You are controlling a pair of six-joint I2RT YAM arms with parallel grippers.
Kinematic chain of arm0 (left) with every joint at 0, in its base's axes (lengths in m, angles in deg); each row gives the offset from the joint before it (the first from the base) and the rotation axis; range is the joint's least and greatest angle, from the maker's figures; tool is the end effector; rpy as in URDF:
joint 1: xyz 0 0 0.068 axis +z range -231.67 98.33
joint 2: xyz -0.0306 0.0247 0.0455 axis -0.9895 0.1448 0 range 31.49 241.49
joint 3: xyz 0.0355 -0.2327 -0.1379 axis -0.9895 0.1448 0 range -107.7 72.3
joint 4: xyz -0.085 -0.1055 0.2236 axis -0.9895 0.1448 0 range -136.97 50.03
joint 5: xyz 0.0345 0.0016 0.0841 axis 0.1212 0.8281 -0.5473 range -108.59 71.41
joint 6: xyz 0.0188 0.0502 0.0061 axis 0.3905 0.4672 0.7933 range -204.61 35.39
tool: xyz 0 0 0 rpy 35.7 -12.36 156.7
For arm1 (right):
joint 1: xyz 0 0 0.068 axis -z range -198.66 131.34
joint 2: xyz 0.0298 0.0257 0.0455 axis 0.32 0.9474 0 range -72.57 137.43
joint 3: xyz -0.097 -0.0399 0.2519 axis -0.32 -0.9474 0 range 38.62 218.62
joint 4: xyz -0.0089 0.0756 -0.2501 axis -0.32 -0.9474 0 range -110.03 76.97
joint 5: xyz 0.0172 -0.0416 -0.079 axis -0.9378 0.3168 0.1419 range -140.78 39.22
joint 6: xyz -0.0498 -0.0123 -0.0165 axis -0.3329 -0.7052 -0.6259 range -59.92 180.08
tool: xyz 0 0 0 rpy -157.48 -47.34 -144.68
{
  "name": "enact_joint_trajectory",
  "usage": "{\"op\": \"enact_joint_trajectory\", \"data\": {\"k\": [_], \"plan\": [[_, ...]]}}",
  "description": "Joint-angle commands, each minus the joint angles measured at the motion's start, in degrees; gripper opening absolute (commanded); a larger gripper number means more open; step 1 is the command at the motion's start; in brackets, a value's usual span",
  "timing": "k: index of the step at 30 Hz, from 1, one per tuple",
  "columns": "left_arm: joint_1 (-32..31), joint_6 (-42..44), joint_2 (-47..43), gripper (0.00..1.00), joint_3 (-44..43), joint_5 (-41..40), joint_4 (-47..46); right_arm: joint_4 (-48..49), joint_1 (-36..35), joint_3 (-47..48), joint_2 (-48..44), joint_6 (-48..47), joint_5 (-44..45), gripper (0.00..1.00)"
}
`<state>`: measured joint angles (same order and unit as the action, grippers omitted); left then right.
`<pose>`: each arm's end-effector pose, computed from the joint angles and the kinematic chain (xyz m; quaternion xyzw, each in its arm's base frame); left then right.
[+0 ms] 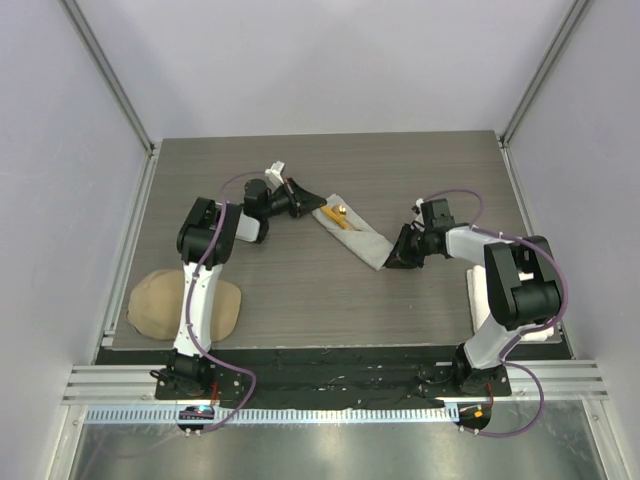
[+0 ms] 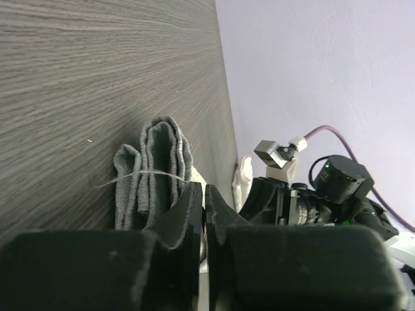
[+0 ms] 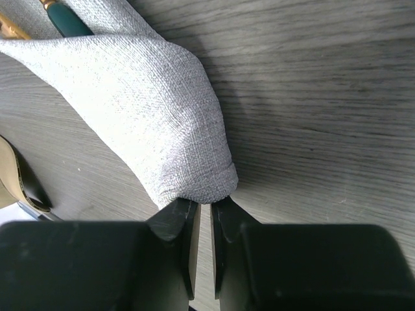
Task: Fold the napkin into a case and place the utensils inside
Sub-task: Insert the knife into the folded napkin.
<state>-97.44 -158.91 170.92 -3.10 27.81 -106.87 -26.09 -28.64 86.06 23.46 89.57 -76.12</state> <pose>0.4550 -0.1553 0.0842 -0.0950 0.7182 -0.6468 0.2384 0.2980 0.0678 0.1386 0.1074 0.9414 0.2808 0.1531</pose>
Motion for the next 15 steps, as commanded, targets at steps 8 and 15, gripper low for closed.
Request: {"op": "enact_joint_trajectory", "data": {"k": [8, 15], "plan": [[0.3, 10.9, -7.0, 0.39, -0.6, -0.5, 12.9, -2.8, -0.2, -0.9, -6.7, -1.0, 1.7, 0.23], [0.4, 16.2, -9.8, 0.43, -3.1, -0.9, 23.1, -3.0, 0.0, -1.0, -6.8, -1.2, 1.3, 0.23]]}}
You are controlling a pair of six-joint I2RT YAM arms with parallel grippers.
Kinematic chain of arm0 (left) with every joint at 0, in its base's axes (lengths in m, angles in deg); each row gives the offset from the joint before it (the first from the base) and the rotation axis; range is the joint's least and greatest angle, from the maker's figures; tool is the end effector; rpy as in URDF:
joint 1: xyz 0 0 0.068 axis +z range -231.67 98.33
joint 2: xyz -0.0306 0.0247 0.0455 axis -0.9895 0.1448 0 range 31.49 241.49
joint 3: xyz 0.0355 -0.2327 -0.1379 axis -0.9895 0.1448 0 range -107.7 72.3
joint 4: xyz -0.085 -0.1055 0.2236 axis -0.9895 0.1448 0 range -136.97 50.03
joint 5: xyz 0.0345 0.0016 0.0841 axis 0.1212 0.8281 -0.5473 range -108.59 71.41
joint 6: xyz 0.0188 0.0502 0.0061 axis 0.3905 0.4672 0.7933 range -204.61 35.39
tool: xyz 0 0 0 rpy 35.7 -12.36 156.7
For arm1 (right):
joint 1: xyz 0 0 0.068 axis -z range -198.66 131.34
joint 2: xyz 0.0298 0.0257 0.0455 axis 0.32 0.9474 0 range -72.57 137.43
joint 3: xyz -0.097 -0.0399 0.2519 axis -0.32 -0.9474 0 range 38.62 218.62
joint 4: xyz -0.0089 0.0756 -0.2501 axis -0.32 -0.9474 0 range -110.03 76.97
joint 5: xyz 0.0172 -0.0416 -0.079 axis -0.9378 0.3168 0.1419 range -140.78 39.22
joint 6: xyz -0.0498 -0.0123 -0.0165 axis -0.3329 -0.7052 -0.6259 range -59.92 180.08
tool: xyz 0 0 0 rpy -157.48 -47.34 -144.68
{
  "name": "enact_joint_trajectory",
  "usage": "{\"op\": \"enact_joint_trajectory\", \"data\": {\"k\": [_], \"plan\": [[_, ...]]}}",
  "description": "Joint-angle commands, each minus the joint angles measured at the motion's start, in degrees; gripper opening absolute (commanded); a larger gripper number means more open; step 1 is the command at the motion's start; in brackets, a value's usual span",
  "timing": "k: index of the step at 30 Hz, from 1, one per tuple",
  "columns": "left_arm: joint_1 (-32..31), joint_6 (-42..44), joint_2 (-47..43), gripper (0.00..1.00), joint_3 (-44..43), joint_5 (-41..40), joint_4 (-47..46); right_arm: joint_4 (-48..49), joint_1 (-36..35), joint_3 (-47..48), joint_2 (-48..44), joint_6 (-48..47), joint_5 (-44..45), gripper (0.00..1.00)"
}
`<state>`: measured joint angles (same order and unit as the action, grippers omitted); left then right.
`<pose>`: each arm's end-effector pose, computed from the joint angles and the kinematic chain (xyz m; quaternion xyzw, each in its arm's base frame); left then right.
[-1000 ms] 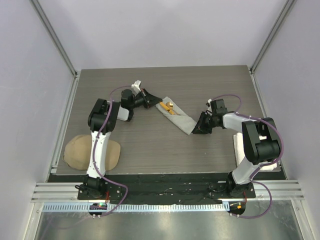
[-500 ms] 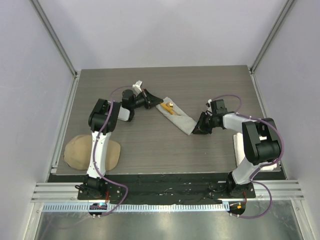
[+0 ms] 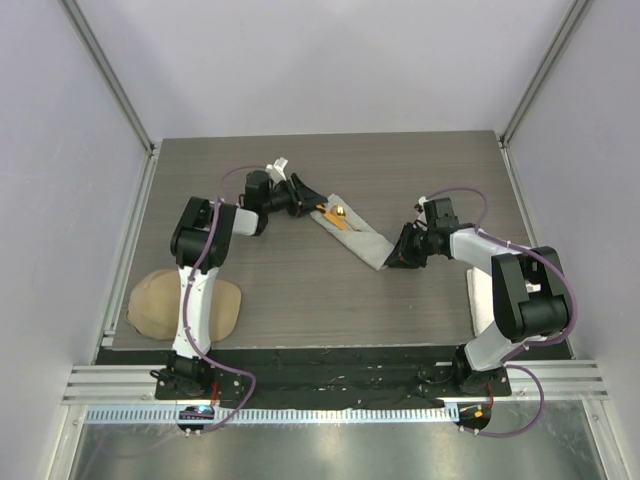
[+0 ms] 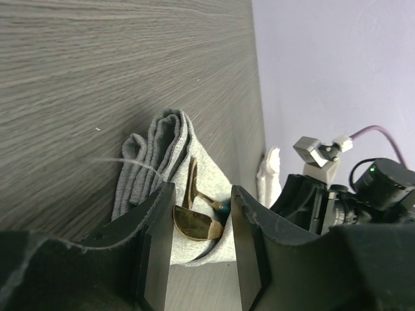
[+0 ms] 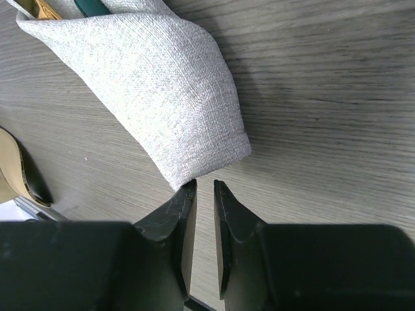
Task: Fold the napkin into a case and place the utensils inside
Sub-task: Insert the knife into the folded napkin.
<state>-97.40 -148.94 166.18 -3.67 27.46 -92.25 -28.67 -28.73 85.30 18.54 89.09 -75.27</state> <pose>0.4553 -0.1549 0.1000 -0.0766 0.7582 -0.6018 0.2391 0.2880 0.0660 0.1566 0.1014 0.9402 0.2775 0.1694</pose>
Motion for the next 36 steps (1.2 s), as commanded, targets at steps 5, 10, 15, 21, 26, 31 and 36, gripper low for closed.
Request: {"op": "enact_joint_trajectory", "data": {"k": [5, 10, 15, 21, 26, 31, 36], "plan": [[0.3, 12.1, -6.2, 0.41, -3.8, -1.2, 15.7, -0.5, 0.0, -0.3, -1.6, -1.1, 0.1, 0.23], [-1.1, 16.0, -8.2, 0.4, -3.0, -3.6, 18.3, -0.4, 0.0, -0.7, -1.2, -1.3, 0.3, 0.23], [-3.6, 20.9, -10.7, 0.4, -3.2, -7.6, 24.7, -0.3, 0.0, -1.0, -1.5, -1.2, 0.0, 0.23], [-4.8, 25.0, -11.9, 0.41, -6.2, -9.3, 29.5, -0.1, 0.0, -1.1, -1.3, -1.3, -0.1, 0.23], [-5.8, 31.8, -15.0, 0.43, -6.9, -14.1, 38.0, 0.3, 0.0, -1.4, -1.4, -1.1, 0.1, 0.23], [-6.2, 37.6, -16.5, 0.45, -8.0, -17.4, 43.0, -0.1, 0.0, -1.5, -2.2, -1.2, 0.6, 0.23], [-8.4, 40.9, -16.4, 0.47, -12.0, -21.7, 50.1, -0.3, 0.0, -1.7, -2.4, -1.1, 0.5, 0.23]]}}
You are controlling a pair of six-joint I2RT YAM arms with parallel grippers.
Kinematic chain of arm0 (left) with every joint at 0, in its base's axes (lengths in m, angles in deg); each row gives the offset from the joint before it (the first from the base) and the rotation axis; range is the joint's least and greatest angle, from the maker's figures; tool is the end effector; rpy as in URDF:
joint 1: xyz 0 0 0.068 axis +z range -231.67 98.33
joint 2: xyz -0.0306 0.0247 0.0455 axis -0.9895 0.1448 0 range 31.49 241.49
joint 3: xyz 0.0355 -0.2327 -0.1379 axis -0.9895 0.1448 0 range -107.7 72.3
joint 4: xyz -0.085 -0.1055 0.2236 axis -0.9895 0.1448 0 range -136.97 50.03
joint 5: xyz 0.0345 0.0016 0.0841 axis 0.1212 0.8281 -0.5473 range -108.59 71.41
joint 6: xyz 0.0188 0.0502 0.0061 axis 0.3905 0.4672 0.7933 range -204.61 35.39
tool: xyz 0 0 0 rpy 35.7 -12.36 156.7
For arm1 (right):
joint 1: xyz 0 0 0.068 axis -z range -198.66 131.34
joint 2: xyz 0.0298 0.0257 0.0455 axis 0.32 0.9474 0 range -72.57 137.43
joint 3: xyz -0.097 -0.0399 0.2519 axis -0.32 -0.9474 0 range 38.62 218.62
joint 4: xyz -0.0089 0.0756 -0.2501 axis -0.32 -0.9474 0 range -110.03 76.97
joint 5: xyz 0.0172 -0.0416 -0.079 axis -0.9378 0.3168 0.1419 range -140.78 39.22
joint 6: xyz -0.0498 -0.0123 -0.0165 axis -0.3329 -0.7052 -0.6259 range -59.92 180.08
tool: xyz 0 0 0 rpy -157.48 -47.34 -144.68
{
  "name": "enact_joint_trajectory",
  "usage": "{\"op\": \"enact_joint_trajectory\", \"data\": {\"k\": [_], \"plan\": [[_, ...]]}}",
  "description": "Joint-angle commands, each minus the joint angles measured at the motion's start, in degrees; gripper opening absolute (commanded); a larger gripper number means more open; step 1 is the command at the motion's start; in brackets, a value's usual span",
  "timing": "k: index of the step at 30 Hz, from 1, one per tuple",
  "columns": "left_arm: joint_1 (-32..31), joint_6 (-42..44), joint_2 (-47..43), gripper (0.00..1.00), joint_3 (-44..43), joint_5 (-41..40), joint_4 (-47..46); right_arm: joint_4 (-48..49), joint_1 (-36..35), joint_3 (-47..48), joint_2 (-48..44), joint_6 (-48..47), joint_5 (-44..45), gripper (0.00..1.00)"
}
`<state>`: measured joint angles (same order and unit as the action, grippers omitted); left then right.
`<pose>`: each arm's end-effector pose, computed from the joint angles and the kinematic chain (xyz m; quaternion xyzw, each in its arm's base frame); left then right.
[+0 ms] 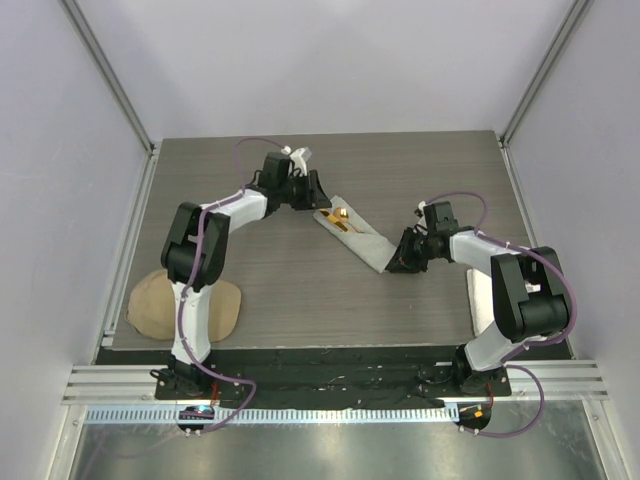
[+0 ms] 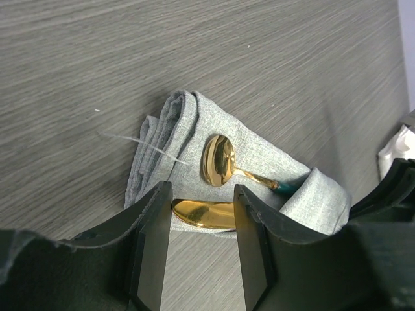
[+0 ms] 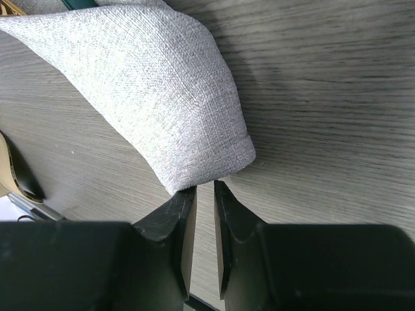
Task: Fold the napkin into a case and place the utensils inside
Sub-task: Insert the knife into the folded napkin.
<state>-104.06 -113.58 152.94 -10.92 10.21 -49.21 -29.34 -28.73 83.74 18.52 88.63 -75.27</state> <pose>0.4303 -0.1958 0.1724 0.0631 0.8681 -0.3902 0.3003 0.2809 0.0647 0.1489 0.1022 0.9446 0.2717 0.1529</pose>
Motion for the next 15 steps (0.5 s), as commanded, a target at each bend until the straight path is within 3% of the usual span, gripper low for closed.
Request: {"op": "enact_joint_trajectory", "data": {"k": [1, 12, 15], "plan": [[-2.2, 6.5, -2.9, 0.46, -6.0, -5.0, 7.8, 0.4, 0.0, 0.0, -2.4, -0.7, 0.6, 0.23], [-3.4, 12.3, -3.7, 0.49, -10.6, -13.8, 16.5, -0.1, 0.2, 0.0, -3.2, -1.0, 0.7, 0.24], [-3.5, 15.8, -2.4, 0.5, -16.0, -16.5, 23.0, -0.2, 0.2, -0.1, -3.1, -1.0, 0.8, 0.23]]}}
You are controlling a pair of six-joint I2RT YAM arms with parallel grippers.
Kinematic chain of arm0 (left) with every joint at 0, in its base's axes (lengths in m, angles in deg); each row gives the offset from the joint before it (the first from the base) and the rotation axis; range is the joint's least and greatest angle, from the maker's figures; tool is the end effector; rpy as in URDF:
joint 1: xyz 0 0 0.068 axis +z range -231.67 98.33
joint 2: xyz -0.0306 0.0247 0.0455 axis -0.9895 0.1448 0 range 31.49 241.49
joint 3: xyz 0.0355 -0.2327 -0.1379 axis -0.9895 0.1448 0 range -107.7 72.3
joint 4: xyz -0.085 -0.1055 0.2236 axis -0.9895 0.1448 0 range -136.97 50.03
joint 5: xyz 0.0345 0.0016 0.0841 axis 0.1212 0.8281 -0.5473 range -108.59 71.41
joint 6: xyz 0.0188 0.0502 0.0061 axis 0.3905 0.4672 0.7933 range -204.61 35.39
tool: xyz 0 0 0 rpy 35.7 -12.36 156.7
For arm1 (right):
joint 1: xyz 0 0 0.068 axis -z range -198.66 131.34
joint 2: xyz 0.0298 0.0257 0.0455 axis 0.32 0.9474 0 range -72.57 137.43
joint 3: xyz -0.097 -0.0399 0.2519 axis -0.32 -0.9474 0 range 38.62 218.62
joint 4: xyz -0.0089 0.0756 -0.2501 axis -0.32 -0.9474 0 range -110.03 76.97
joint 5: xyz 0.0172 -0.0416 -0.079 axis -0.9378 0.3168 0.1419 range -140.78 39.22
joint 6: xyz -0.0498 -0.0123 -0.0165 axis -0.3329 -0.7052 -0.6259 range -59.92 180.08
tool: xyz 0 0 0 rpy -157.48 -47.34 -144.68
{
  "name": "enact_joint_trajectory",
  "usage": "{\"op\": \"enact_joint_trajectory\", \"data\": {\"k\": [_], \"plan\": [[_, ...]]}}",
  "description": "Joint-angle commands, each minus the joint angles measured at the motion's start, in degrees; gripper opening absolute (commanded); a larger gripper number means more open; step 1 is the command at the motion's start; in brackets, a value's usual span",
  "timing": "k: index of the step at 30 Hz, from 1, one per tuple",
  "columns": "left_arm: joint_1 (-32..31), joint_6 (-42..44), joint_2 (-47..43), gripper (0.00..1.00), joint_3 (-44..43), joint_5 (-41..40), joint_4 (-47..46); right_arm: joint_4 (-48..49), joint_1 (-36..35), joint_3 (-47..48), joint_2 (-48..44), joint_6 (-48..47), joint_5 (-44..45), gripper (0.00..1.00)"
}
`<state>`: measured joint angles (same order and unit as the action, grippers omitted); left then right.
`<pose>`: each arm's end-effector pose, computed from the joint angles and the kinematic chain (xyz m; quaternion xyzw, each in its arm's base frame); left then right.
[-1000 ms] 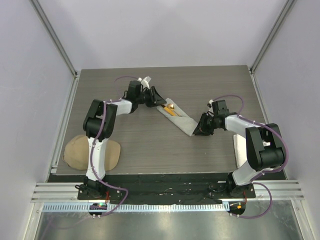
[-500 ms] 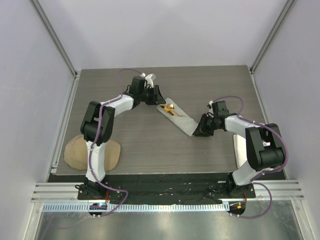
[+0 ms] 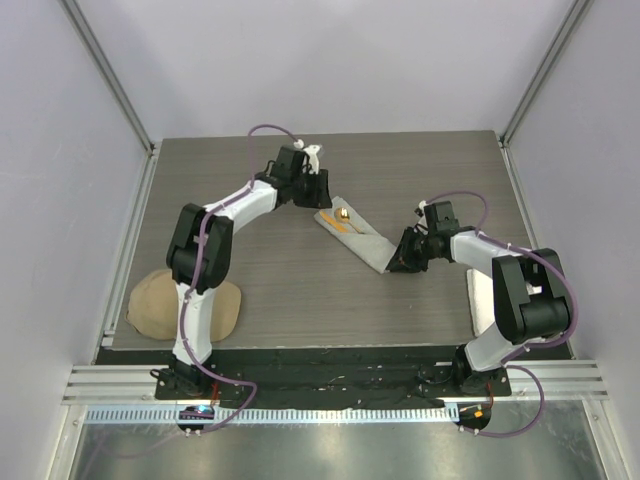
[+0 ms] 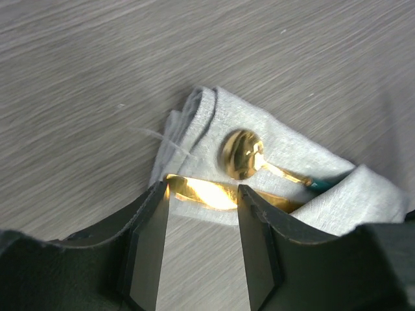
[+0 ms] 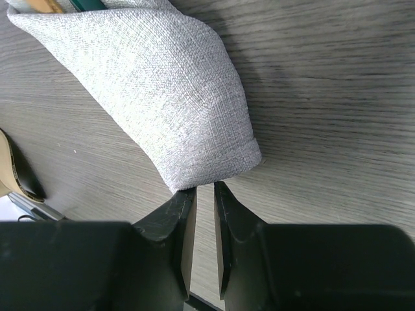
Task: Fold the napkin into a case and place the utensils inside
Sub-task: Insert the knife into the folded napkin, then reset both arms
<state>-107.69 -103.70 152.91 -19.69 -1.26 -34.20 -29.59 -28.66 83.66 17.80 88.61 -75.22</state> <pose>0.4271 -0.2203 0.1982 0.1154 0.8985 -0.2808 0.3170 0.2799 0.0642 0.1516 0.1019 0.9440 0.2721 0.1564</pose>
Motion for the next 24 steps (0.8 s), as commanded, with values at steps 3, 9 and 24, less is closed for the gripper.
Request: {"op": "enact_joint_trajectory", "data": {"k": [3, 9, 24], "plan": [[-0.1, 8.2, -3.1, 0.51, -8.7, -9.9, 9.7, -0.1, 0.2, -0.4, -3.3, -0.8, 0.9, 0.24], [-0.1, 6.5, -6.4, 0.51, -12.4, -12.8, 11.7, -2.9, 0.6, -1.4, -7.4, -1.4, 4.1, 0.33], [-1.1, -24.4, -35.7, 0.76, 26.5, 11.3, -11.9, -12.9, -2.4, 4.3, -23.7, -5.6, 8.6, 0.86]]}}
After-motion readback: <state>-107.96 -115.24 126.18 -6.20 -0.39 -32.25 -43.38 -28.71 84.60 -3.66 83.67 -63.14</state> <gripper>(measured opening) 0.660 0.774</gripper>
